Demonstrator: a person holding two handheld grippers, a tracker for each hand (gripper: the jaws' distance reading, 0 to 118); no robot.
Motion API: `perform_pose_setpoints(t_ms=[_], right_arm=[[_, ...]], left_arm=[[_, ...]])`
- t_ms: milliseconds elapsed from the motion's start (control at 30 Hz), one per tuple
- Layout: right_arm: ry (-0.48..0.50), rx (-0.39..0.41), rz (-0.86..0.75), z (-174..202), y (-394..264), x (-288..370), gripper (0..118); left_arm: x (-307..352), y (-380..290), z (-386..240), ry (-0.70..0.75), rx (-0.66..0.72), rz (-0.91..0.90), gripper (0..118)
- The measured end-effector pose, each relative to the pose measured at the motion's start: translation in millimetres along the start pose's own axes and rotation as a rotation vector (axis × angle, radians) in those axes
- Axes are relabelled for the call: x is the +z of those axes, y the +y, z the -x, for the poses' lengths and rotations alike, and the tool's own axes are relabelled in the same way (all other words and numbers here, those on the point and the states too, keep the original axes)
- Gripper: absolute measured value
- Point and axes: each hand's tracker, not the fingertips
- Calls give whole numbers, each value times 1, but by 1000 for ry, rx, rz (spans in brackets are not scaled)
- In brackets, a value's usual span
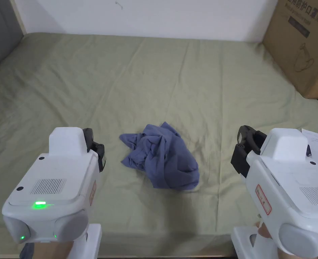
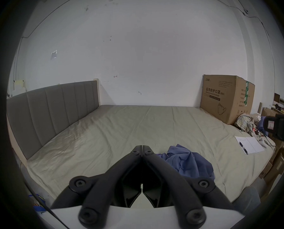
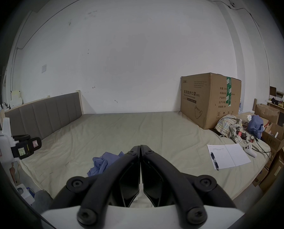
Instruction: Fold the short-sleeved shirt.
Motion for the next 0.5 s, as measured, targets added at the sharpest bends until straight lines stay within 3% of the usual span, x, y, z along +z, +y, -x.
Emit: perform_pose_setpoints(t_ms=[100,167,200,233,267,333,500], right_arm=[[4,5,10,-2,0,-4,0],[7,7,14,-3,0,-6,0],[8,8,18,-5,0,-8,0],[8,10,21,-6,0,-10,0],[6,11,26,-7,0,-13,0],[4,8,39,-8,0,-18,0],[-2,-6,67,-14,-4,-33,0]], left_arm=[[-21,13,0,-20,11,46,0],[-44,22,-1,-9,20,106,12],[-59,27,0,-11,34,120,28],[-72,33,-1,-19,39,175,64],[-90,39,-2,-36,72,239,86],[-127,46,-4,-63,115,367,118],[-218,47,-23,-56,96,549,118]])
